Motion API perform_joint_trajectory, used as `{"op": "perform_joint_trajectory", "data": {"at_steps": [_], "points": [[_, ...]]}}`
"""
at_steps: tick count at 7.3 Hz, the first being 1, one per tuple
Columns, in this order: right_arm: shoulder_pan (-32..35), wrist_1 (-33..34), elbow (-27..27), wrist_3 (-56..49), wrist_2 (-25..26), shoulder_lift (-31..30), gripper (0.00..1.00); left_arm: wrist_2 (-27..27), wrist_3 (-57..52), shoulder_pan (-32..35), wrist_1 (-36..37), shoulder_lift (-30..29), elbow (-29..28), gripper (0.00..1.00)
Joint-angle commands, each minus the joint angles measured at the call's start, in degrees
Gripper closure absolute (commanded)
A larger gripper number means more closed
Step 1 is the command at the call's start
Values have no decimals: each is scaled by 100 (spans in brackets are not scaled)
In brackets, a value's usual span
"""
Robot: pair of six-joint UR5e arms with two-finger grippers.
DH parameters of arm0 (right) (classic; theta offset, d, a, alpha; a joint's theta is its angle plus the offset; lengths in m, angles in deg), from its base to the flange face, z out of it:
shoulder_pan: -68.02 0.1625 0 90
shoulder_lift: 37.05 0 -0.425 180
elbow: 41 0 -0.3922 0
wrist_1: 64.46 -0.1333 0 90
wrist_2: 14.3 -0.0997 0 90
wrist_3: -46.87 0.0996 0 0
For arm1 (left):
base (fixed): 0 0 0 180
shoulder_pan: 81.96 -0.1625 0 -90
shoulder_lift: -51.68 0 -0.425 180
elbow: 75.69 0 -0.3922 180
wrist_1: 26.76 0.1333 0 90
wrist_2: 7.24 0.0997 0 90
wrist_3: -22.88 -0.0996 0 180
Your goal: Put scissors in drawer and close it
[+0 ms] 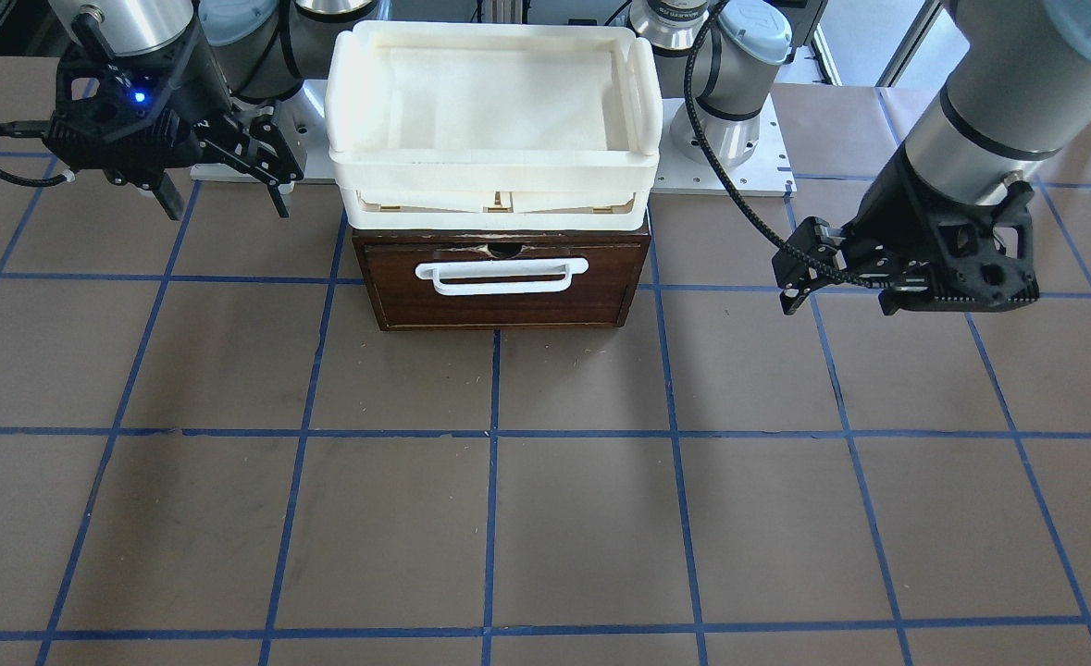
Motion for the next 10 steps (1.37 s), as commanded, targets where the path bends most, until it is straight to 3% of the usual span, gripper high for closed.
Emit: {"op": "perform_joint_trajectory", "data": {"at_steps": [1, 10], "points": [[0, 10, -18, 0, 7, -10, 0, -6, 358, 35, 432, -50, 174, 0], [0, 265, -26, 369, -116, 8, 0, 99, 165, 211, 296, 898, 799, 0]]}}
